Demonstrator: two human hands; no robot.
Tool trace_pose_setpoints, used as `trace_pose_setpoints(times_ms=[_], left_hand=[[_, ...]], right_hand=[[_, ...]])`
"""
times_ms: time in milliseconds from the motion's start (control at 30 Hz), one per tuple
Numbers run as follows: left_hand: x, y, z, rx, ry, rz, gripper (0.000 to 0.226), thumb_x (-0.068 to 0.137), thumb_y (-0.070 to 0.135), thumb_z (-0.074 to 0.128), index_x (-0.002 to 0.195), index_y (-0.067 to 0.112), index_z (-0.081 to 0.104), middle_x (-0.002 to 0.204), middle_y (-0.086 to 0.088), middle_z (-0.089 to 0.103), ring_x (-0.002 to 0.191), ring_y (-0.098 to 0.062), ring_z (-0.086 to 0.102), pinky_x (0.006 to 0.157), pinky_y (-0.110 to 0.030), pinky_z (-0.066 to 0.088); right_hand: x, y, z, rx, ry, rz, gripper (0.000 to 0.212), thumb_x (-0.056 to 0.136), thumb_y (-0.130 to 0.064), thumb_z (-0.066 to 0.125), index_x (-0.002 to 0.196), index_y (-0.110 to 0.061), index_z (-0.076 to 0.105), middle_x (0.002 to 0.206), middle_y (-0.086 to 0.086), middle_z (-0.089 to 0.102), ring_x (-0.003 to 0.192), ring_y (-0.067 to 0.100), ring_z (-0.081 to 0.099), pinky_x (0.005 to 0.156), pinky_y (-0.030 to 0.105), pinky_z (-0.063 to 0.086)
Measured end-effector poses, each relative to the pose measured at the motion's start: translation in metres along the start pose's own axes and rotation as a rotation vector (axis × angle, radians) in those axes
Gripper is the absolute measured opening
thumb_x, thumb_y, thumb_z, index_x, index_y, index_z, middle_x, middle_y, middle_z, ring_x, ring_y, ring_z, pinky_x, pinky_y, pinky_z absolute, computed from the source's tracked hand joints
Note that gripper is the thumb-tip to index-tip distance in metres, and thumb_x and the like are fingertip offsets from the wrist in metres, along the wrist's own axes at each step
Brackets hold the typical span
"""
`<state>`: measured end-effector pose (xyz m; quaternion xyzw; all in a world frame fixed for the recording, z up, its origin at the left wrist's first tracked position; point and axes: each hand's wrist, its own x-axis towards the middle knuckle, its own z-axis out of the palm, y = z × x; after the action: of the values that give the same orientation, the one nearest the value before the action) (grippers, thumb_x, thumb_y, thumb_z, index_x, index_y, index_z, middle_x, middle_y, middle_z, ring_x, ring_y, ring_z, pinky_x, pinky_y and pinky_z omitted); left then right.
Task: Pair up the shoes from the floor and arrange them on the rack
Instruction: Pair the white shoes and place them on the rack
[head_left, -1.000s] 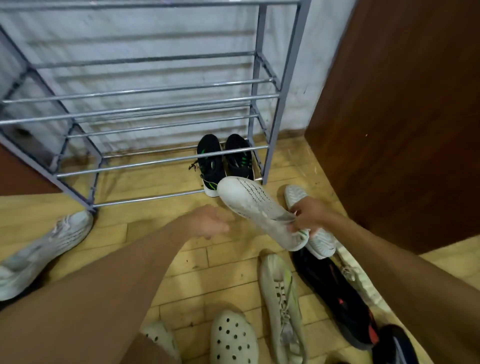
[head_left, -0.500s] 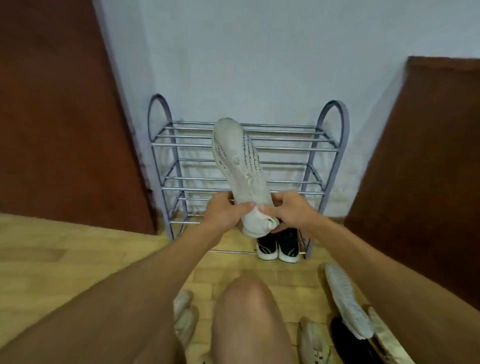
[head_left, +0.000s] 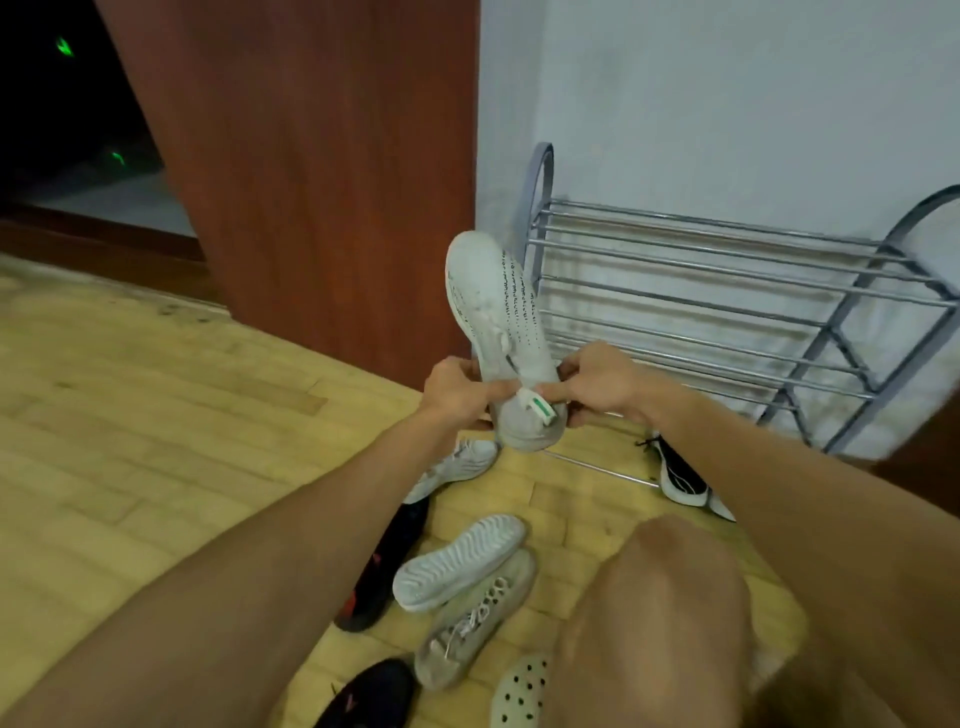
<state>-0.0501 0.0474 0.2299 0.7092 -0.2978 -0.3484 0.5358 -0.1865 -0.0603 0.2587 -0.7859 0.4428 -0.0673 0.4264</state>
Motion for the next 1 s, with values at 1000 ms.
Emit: trace_pose_setpoints(times_ms=[1000], left_hand=[[0.239, -0.296, -0.031, 0.98, -0.13, -0.559, 0.085, 0.083, 0.04, 0.067, 0.148, 0.008, 0.022, 0.147, -0.018, 0.036, 0.134, -0.034, 0.039, 0.108, -0.044, 0.036]], right_hand=[[0.178, 0.229, 0.164, 0.121, -0.162, 0.52, 0.033, 0.067, -0.033, 0.086, 0.082, -0.005, 0.075, 0.072, 0.006, 0.074, 0.059, 0.018, 0.071, 0.059, 0.034, 0.062]])
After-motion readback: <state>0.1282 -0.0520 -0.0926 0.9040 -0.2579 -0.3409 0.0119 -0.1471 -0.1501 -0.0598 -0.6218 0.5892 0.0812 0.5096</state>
